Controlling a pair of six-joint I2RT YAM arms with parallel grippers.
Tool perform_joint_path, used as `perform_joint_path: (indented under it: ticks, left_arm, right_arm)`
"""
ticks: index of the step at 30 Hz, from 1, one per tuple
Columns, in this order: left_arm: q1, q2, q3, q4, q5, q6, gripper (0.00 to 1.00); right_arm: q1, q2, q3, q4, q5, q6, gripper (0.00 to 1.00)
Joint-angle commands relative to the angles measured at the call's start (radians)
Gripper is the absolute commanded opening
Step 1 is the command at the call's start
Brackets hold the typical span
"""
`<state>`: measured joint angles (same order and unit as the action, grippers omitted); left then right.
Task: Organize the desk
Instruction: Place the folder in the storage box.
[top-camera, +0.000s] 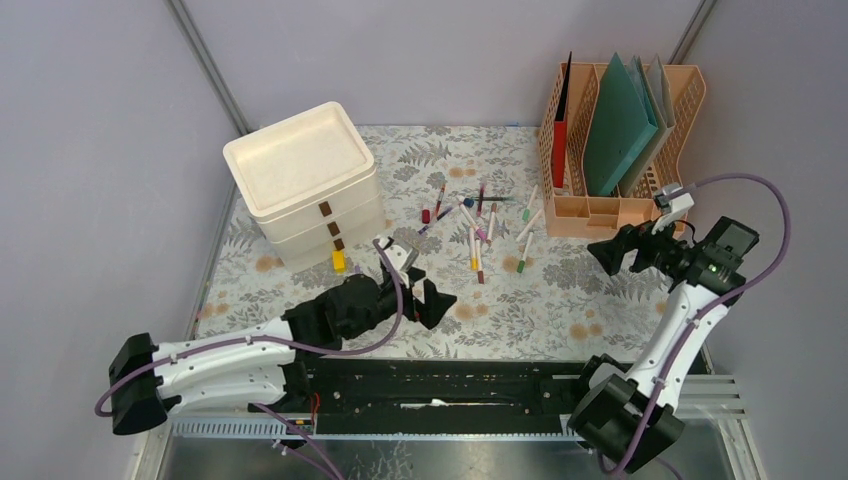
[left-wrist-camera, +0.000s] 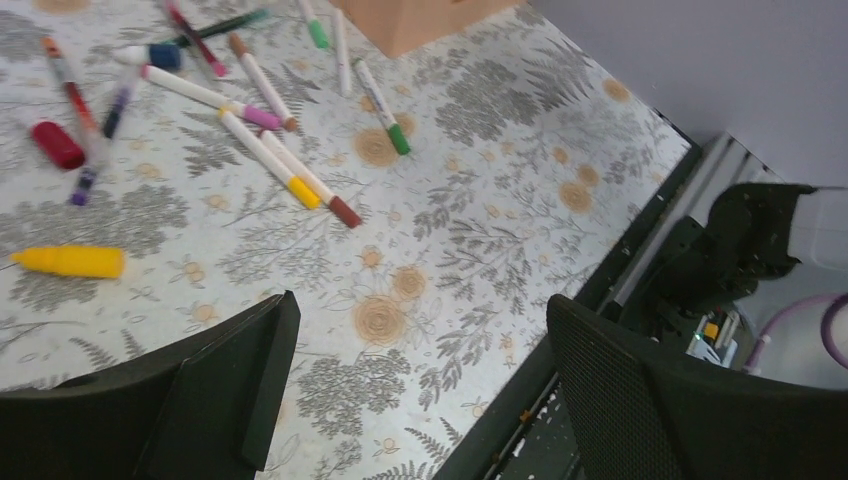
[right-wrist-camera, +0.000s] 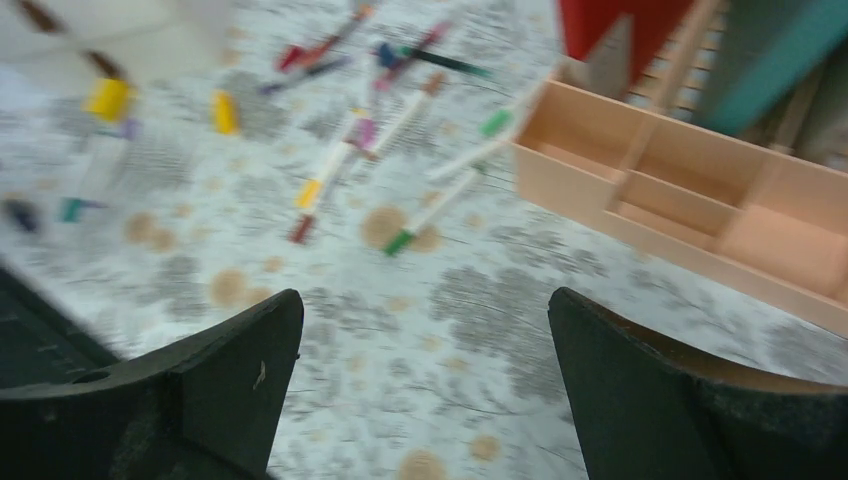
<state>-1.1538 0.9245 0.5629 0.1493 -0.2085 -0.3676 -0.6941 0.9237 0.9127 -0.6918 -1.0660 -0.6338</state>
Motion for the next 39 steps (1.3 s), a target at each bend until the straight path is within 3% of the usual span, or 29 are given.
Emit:
perform_joint_path:
  ticks: [1, 4, 7, 10, 14, 21, 26, 32, 39]
  left_arm:
    - [0.036, -0.077, 0.048, -0.064, -0.151, -0.022, 0.99]
    - [0.089, -0.098, 0.07, -0.113, -0.195, -0.031, 0.99]
    - [0.177, -0.084, 0.148, -0.219, -0.186, -0.036, 0.99]
    - [0.298, -0.054, 0.232, -0.323, -0.198, -0.046, 0.99]
    - [0.44, -0.033, 0.28, -0.348, -0.136, -0.069, 0.99]
    - [0.652, 0.054, 0.362, -0.471, -0.083, -0.113, 0.99]
    - [0.661, 0.08, 0.38, -0.527, -0.255, -0.165, 0.98]
    - [0.661, 0.134, 0.402, -0.535, -0.447, -0.171, 0.83]
    - [0.663, 0.204, 0.408, -0.452, -0.531, -0.165, 0.67]
  right_arm:
    - [0.009, 0.075, 0.125, -0.451, -0.316, -0.18, 1.0]
    - [0.046, 0.104, 0.114, -0.483, -0.384, -0.213, 1.0]
    - [0.065, 0.103, 0.041, -0.285, -0.355, -0.039, 1.0]
    - [0.141, 0.102, 0.01, -0.176, -0.198, 0.04, 1.0]
    - [0.228, 0.068, -0.027, -0.048, 0.003, 0.131, 1.0]
    - [0.232, 0.028, -0.054, 0.01, 0.084, 0.171, 1.0]
    - [0.232, 0.025, -0.057, 0.016, 0.107, 0.169, 1.0]
    - [0.234, 0.015, -0.064, 0.029, 0.116, 0.172, 1.0]
    - [0.235, 0.013, -0.067, 0.032, 0.12, 0.172, 1.0]
